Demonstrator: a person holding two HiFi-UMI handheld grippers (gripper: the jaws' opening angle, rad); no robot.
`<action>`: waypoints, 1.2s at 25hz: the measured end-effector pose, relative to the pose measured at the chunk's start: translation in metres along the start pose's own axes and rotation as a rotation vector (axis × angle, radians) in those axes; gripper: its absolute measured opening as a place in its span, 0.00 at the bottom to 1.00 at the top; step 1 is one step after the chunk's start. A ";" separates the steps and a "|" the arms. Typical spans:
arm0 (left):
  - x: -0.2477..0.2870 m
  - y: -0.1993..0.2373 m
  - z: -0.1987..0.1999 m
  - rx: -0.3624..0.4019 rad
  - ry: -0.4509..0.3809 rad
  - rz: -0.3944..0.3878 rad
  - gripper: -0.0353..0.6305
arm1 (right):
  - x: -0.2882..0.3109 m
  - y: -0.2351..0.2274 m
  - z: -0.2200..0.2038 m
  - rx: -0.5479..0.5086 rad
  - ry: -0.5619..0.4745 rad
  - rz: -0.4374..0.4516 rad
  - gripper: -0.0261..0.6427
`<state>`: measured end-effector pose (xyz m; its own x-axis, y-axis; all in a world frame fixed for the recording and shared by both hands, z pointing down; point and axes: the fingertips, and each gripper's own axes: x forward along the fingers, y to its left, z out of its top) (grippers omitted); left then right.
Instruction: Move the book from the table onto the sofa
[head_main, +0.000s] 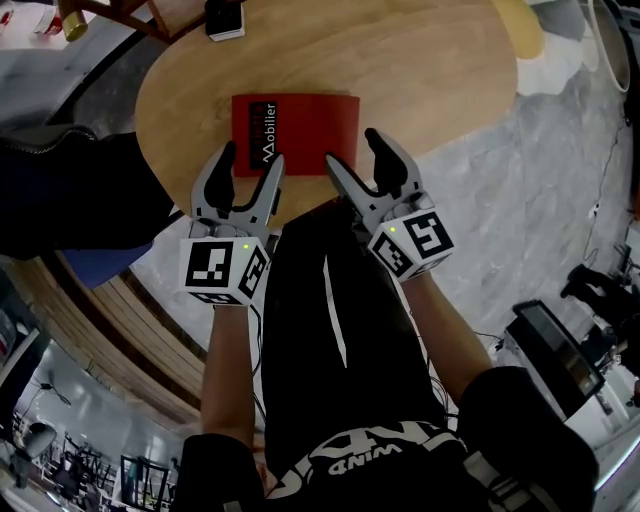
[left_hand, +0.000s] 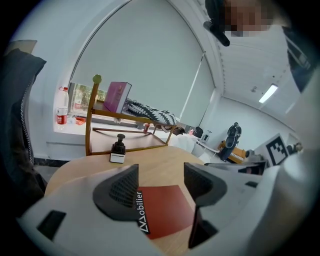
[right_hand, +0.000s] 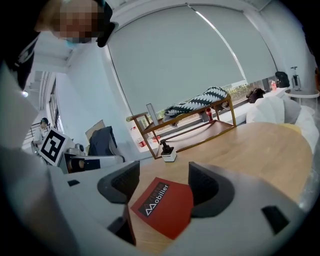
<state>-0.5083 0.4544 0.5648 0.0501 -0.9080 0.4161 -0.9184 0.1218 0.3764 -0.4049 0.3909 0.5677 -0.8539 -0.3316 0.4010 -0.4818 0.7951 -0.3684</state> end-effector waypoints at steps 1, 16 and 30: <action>0.001 -0.001 0.000 -0.003 0.003 -0.003 0.46 | 0.000 0.000 0.000 -0.003 0.003 0.001 0.47; 0.003 0.019 -0.023 -0.033 0.070 0.017 0.47 | 0.005 -0.028 -0.028 0.053 0.076 -0.077 0.46; 0.027 0.065 -0.108 -0.135 0.240 0.074 0.47 | 0.019 -0.070 -0.104 0.137 0.260 -0.105 0.46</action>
<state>-0.5238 0.4812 0.6898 0.0912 -0.7755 0.6247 -0.8631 0.2513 0.4380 -0.3667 0.3816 0.6884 -0.7275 -0.2534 0.6375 -0.6020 0.6815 -0.4161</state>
